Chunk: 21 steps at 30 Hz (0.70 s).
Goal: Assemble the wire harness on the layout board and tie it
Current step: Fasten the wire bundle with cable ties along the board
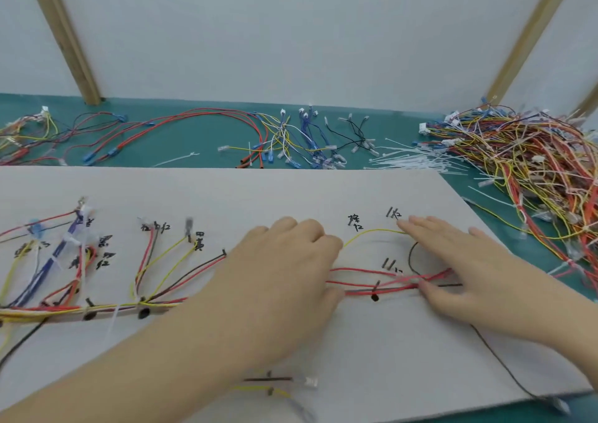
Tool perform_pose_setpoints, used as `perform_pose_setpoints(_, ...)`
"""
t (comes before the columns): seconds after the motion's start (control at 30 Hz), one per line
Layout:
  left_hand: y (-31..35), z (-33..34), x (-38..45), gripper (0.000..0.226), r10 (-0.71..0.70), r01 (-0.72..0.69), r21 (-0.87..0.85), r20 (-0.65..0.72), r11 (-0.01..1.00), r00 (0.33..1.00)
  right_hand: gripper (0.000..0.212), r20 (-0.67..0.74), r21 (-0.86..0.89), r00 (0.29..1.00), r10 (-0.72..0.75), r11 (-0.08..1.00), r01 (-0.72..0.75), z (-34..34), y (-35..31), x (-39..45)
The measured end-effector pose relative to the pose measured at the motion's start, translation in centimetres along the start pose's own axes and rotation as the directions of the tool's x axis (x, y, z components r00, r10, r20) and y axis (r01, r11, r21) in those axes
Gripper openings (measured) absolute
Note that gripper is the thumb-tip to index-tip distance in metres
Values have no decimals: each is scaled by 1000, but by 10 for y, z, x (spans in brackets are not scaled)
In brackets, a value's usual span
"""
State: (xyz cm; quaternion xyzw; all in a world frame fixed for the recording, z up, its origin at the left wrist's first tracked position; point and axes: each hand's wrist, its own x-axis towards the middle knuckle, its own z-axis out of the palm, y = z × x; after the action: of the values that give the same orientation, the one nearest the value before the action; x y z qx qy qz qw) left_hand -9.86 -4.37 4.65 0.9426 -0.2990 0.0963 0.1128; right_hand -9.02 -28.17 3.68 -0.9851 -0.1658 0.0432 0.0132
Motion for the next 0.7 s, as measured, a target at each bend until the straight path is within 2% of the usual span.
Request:
perform_pose_setpoints(0.1, -3, 14, 18, 31, -49, 32, 140, 120, 990, 992, 68, 13, 60, 1000, -28, 998, 27, -5, 14, 16)
perform_pose_setpoints(0.23, -11, 25, 21, 15, -114, 130, -70, 191, 989, 975, 39, -6, 87, 989, -145, 986, 145, -6, 15, 24)
perform_pose_setpoints(0.3, -11, 28, 20, 2, -101, 125, -130, 177, 984, 979, 29, 7, 102, 984, -177, 979, 175, -10, 13, 24)
perform_pose_setpoints(0.4, -12, 33, 16, 8, -43, 61, -145, 122, 988, 992, 28, 5, 124, 972, -234, 965, 231, -15, 15, 22)
perform_pose_setpoints(0.57, -12, 33, 14, 18, -8, 12, -229, 18, 973, 1000, 25, -91, 181, 952, -293, 935, 305, -32, 15, 6)
perform_pose_setpoints(0.7, -7, 30, 15, 12, 53, -61, -346, -34, 936, 998, 24, -176, 230, 921, -348, 895, 382, -44, 16, -7)
